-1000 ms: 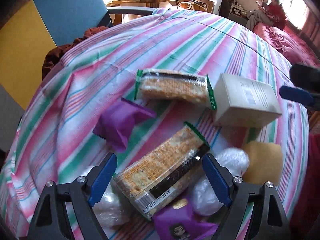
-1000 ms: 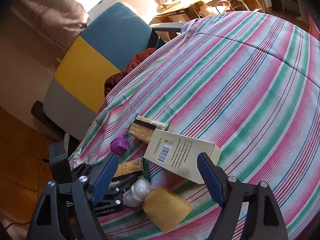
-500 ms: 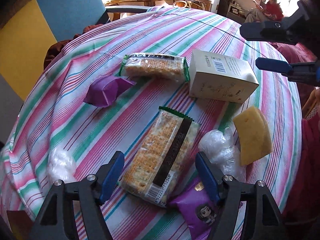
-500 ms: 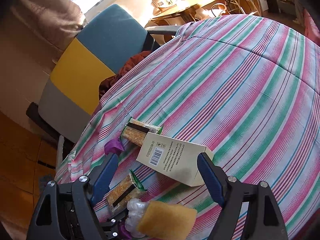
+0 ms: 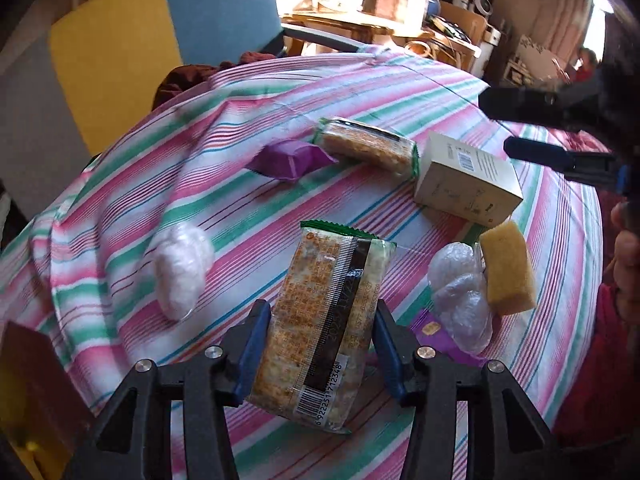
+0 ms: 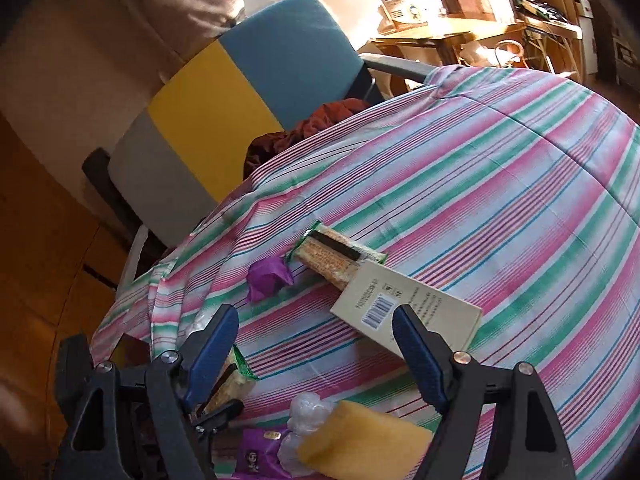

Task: Organize objects
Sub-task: 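Lift the cracker packet toward the gold tray while the right tool grasps the purple snack packet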

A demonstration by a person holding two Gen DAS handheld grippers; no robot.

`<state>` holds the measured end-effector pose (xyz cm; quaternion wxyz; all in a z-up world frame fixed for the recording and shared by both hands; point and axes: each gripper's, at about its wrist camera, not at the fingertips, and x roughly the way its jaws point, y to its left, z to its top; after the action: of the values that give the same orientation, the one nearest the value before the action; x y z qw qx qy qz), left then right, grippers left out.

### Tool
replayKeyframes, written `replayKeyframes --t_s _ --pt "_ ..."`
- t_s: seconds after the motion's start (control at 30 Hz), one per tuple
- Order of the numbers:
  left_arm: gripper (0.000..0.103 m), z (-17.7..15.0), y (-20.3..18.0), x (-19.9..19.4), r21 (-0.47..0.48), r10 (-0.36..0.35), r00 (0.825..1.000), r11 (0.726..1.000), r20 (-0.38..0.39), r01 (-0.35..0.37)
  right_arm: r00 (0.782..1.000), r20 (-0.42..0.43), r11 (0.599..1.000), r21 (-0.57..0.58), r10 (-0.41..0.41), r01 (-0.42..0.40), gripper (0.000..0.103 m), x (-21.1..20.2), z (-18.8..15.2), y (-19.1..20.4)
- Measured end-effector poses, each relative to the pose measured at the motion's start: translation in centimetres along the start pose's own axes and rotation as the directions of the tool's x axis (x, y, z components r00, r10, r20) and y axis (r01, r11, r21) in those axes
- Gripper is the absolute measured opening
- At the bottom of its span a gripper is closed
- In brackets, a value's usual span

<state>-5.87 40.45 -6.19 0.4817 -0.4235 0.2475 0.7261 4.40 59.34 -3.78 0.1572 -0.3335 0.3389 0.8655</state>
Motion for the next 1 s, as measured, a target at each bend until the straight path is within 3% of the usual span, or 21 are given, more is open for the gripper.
replayKeyframes --t_s 0.17,0.3,0.6,0.7,0.83,0.93,1.0 --pt "0.051 -2.5 3.0 -4.4 -0.154 0.047 0.996 0.987 0.076 -0.035 0.991 -0.118 0.983 -0.167 0.063 -0.082 0.060 2.0 -1.6 3.6" --pt "0.051 -5.3 4.6 -6.8 -0.243 0.075 0.992 0.969 0.099 -0.049 0.974 -0.227 0.952 -0.296 0.012 -0.081 0.049 4.0 -4.0 6.0" --pt "0.051 -10.9 6.0 -11.2 -0.345 0.138 0.981 0.935 0.135 -0.084 0.907 -0.422 0.918 -0.361 -0.007 -0.161 0.042 6.0 -7.3 7.4" --pt "0.051 -12.5 6.5 -12.6 -0.377 0.157 0.977 0.922 0.145 -0.092 0.897 -0.439 0.917 -0.376 -0.052 -0.131 0.040 6.4 -7.7 7.2" --pt "0.051 -14.0 7.3 -14.3 -0.414 0.177 0.972 0.905 0.155 -0.098 0.912 -0.409 0.923 -0.361 -0.026 -0.136 0.040 5.1 -7.1 7.0" --pt "0.052 -14.9 7.9 -15.5 -0.437 0.198 0.966 0.893 0.167 -0.108 0.897 -0.443 0.923 -0.342 0.005 -0.174 0.040 4.7 -6.9 7.1" --pt "0.052 -15.6 8.3 -16.0 -0.453 0.216 0.961 0.884 0.171 -0.118 0.886 -0.459 0.914 -0.383 -0.060 -0.136 0.040 5.2 -7.8 7.6"
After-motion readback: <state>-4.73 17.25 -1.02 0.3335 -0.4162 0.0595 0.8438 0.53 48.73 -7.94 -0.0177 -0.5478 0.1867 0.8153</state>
